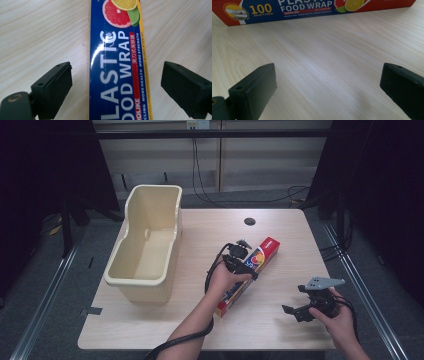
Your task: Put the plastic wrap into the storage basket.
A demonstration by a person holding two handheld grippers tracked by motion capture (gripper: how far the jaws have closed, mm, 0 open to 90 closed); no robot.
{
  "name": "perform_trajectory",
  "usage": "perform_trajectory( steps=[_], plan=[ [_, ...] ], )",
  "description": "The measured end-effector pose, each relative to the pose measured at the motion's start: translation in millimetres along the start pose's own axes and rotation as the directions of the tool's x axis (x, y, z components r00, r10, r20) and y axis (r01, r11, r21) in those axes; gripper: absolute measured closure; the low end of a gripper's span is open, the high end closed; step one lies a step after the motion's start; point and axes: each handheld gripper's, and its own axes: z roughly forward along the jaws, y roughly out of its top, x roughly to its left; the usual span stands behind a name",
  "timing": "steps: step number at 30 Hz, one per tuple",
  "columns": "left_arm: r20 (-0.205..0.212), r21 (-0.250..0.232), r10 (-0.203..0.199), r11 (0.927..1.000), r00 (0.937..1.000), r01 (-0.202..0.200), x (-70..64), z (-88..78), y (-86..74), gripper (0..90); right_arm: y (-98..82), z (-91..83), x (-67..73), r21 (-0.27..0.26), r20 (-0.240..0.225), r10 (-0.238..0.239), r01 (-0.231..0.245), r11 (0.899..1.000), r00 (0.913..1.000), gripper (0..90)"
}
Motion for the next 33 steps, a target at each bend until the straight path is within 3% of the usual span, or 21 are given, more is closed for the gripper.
perform_trajectory(
  steps=[12,13,15,18,20,27,32,33],
  plan=[
    [0.013,0.04,0.014,0.9991,0.9998,-0.014,-3.7,9.4,9.7,17.7,0.3,-0.8,-0.7,-0.002,0.001,0.002,-0.002,1.0,1.0,0.5],
    [0.01,0.033,0.007,0.9994,0.9999,-0.007,-5.6,10.6,10.6,18.9,0.4,-1.0,-0.6,-0.003,0.002,0.004,-0.004,1.0,1.0,0.5],
    [-0.007,0.052,0.034,0.9981,0.9994,-0.034,-6.2,11.1,13.1,22.7,0.5,-1.6,-0.8,-0.004,0.001,0.005,-0.005,1.0,1.0,0.5],
    [-0.008,0.048,0.024,0.9986,0.9997,-0.024,-5.4,11.4,13.7,25.1,0.3,-1.3,-0.6,-0.001,0.0,0.005,-0.005,1.0,1.0,0.5],
    [-0.027,0.044,0.025,0.9987,0.9993,-0.024,-4.9,12.0,13.0,31.6,0.3,0.2,-0.2,0.003,-0.001,-0.001,0.001,1.0,1.0,0.6],
    [-0.018,0.073,0.006,0.9973,0.9998,-0.005,-0.6,16.4,14.5,33.5,1.1,0.4,0.4,0.002,-0.003,-0.004,0.004,1.0,1.0,0.7],
    [-0.035,0.098,0.009,0.9952,0.9994,-0.005,-2.2,19.8,16.5,34.6,0.6,-0.2,-0.1,0.003,-0.001,-0.002,0.002,1.0,1.0,0.9],
    [-0.056,0.114,0.015,0.9935,0.9983,-0.008,-4.3,18.7,18.6,36.8,0.4,-0.4,-0.4,0.002,-0.006,-0.002,0.002,1.0,1.0,0.9]
  ],
)
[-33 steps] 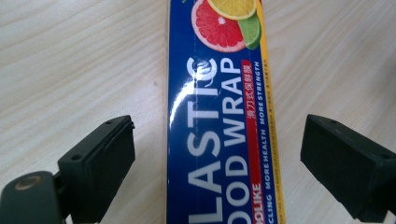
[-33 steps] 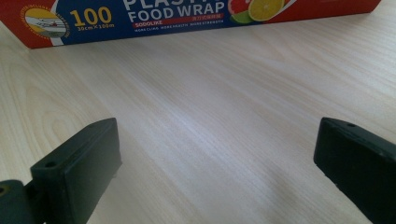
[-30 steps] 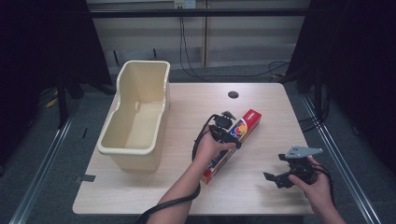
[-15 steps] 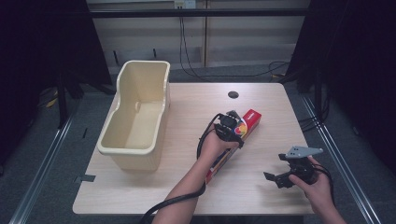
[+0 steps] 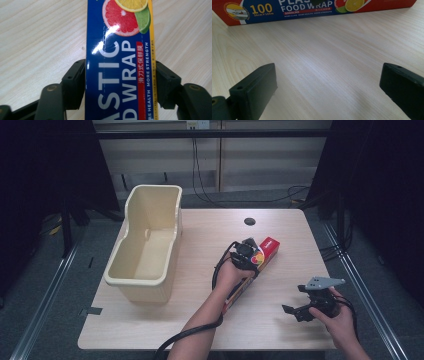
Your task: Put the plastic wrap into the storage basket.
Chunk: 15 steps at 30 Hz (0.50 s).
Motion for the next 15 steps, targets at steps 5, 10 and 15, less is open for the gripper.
perform_trajectory(
  steps=[5,10,15],
  plan=[
    [-0.047,0.061,0.043,0.9973,0.9979,-0.04,-7.1,-3.5,5.2,40.5,-0.1,0.8,0.5,0.004,-0.002,0.001,-0.001,1.0,1.0,1.1],
    [-0.015,0.092,0.015,0.9956,0.9998,-0.013,-6.1,-8.4,6.3,40.8,-0.2,0.7,0.3,0.002,-0.003,0.0,0.0,1.0,1.0,1.1],
    [0.006,0.133,-0.007,0.9911,1.0,0.006,-2.8,-23.1,8.1,40.8,-0.1,0.2,-0.4,-0.002,-0.001,0.001,-0.001,1.0,1.0,1.1]
  ],
)
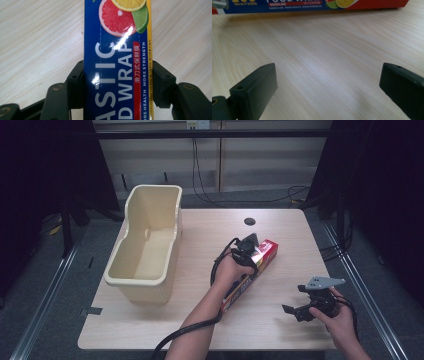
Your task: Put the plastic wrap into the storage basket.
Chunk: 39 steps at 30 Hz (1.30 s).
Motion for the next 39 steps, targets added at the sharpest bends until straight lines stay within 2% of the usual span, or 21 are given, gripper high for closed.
perform_trajectory(
  steps=[4,5,9,19,20,27,30,33,35,37,39],
  plan=[
    [-0.016,0.006,-0.005,1.0,0.9999,0.005,0.9,-8.1,-2.0,40.9,0.3,-0.4,0.4,0.0,-0.002,0.001,-0.001,1.0,1.0,1.1],
    [-0.007,0.007,-0.019,0.9998,0.9998,0.019,3.1,-12.5,-3.1,40.9,0.4,-0.5,0.4,0.0,-0.002,0.0,0.0,1.0,1.0,1.1],
    [-0.009,0.011,-0.03,0.9995,0.9995,0.03,6.1,-22.0,-4.0,40.9,0.6,-0.6,0.8,0.0,-0.002,0.0,0.0,1.0,1.0,1.1],
    [-0.033,0.009,-0.056,0.9984,0.9979,0.056,15.5,-61.4,-3.7,40.9,1.1,-0.3,0.4,-0.005,0.0,-0.004,0.004,1.0,1.0,1.0],
    [-0.023,0.006,-0.055,0.9984,0.9982,0.055,17.0,-67.1,-3.8,40.9,1.1,-0.3,0.6,-0.005,0.0,-0.002,0.002,1.0,1.0,1.0],
    [-0.018,0.012,-0.067,0.9977,0.9976,0.067,21.4,-83.2,-4.6,40.9,1.1,-0.5,0.6,-0.006,-0.004,0.0,0.0,1.0,1.0,1.0],
    [-0.032,0.014,-0.082,0.9965,0.9961,0.083,23.3,-93.8,-3.9,40.9,1.3,-0.6,0.5,-0.007,-0.002,-0.001,0.001,1.0,1.0,1.0],
    [-0.031,0.01,-0.078,0.9968,0.9964,0.079,24.7,-99.8,-3.1,40.8,1.4,-0.8,0.3,-0.009,0.001,0.0,0.0,1.0,1.0,1.0],
    [-0.019,0.01,-0.096,0.9953,0.9952,0.096,26.1,-106.4,-2.4,40.8,1.4,-0.8,0.2,-0.01,0.001,0.0,0.0,1.0,1.0,1.0],
    [-0.019,0.008,-0.091,0.9958,0.9956,0.092,27.8,-111.4,-1.6,40.9,1.4,-0.8,0.1,-0.01,0.0,0.0,0.0,1.0,1.0,1.0],
    [-0.028,0.009,-0.111,0.9937,0.9934,0.111,29.2,-120.3,-0.2,40.9,1.6,-1.2,0.2,-0.011,0.001,0.0,0.0,1.0,1.0,1.0]
  ],
)
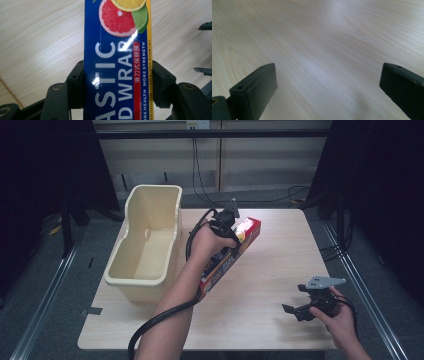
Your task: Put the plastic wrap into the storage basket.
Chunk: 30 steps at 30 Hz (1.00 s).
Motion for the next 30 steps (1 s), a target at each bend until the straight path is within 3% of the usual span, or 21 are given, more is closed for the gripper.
perform_trajectory(
  steps=[19,30],
  plan=[
    [-0.028,-0.005,-0.061,0.9982,0.9978,0.06,12.5,-44.1,1.2,40.9,0.4,-1.6,-0.5,-0.002,0.004,0.001,-0.001,1.0,1.0,1.0],
    [-0.05,-0.028,-0.12,0.9926,0.9916,0.118,28.4,-64.5,-6.6,40.9,0.6,-0.7,0.5,0.004,0.004,-0.006,0.006,1.0,1.0,1.0]
  ],
)
